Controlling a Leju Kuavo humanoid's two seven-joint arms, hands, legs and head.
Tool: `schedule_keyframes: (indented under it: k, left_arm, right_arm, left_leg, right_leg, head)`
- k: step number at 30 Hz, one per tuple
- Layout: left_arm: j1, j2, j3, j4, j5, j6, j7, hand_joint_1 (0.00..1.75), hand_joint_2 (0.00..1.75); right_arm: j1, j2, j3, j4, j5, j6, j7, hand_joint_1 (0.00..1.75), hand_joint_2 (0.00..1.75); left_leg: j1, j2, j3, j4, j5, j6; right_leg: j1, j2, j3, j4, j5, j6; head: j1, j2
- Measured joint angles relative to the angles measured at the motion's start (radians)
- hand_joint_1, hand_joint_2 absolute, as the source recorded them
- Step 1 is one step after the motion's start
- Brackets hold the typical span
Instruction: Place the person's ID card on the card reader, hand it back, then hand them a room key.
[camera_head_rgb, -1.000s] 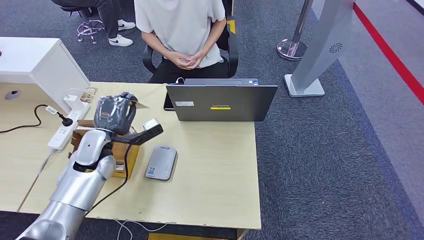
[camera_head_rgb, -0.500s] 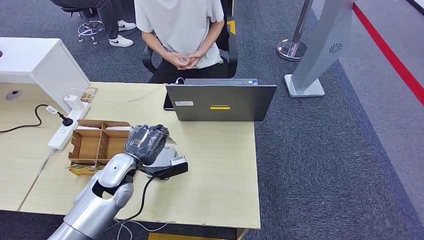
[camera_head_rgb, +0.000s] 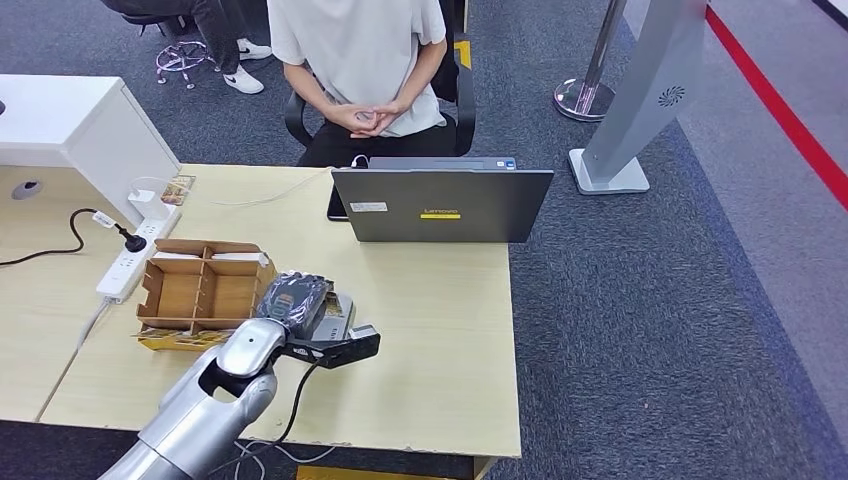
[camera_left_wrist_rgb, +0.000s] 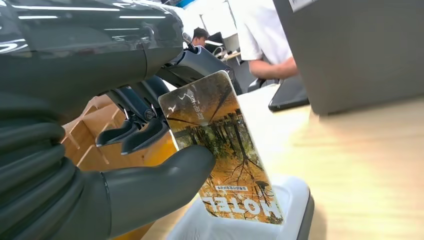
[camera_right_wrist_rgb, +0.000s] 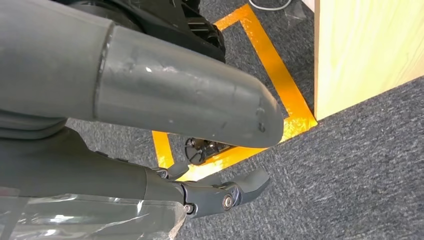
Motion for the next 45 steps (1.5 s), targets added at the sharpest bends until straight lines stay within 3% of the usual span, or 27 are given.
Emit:
schedule_keyframes:
  k: [12, 18, 24, 27, 36, 45]
  left_arm:
    - [-0.041, -0.001, -0.025, 0.041, -0.011, -0.025, 0.029, 1.75, 1.75]
    - [-0.049, -0.008, -0.025, -0.048, -0.076, 0.227, 0.033, 1.75, 1.75]
    - [-0.067, -0.005, -0.010, -0.155, -0.133, 0.317, 0.040, 1.75, 1.75]
    - [-0.103, 0.026, 0.029, -0.158, -0.166, 0.385, 0.045, 1.75, 1.75]
    - [-0.338, 0.154, 0.185, 0.109, -0.217, 0.378, 0.028, 1.75, 1.75]
    - [-0.392, 0.197, 0.231, 0.267, -0.201, 0.383, 0.039, 1.75, 1.75]
  right_arm:
    - [0.002, 0.000, -0.001, 0.000, -0.001, -0.001, -0.002, 0.00, 0.00]
    - [0.007, 0.000, -0.004, 0.000, 0.001, -0.003, -0.004, 0.00, 0.00]
    - [0.007, 0.000, -0.003, 0.001, 0.020, 0.000, -0.004, 0.00, 0.00]
    - [0.001, 0.000, 0.005, 0.002, 0.045, -0.001, 0.004, 0.00, 0.00]
    - [-0.021, 0.000, 0.037, 0.005, 0.088, -0.017, 0.045, 0.00, 0.00]
    - [-0.026, 0.007, 0.055, 0.008, 0.100, -0.014, 0.048, 0.00, 0.00]
  left_leg:
    - [0.000, 0.000, 0.001, 0.000, 0.000, 0.000]
    - [0.000, -0.001, 0.000, 0.000, 0.000, 0.000]
    - [0.000, -0.001, 0.000, 0.000, 0.000, 0.000]
    - [0.001, -0.001, 0.000, 0.000, 0.001, -0.001]
    - [0.002, 0.000, 0.000, 0.000, 0.004, -0.006]
    - [0.001, 0.000, -0.001, 0.000, 0.004, -0.006]
  right_leg:
    - [0.000, 0.000, 0.000, 0.000, 0.000, 0.000]
    - [0.000, -0.001, 0.001, 0.000, 0.000, 0.000]
    - [0.000, -0.001, 0.001, 0.000, 0.000, 0.000]
    - [0.000, -0.001, 0.000, 0.001, 0.001, -0.001]
    - [0.001, 0.000, -0.002, 0.005, 0.002, -0.003]
    - [0.001, 0.000, -0.003, 0.005, 0.002, -0.003]
  head:
    - [0.000, 0.000]
    - [0.000, 0.000]
    - [0.000, 0.000]
    - [0.000, 0.000]
    - [-0.001, 0.000]
    - [-0.001, 0.000]
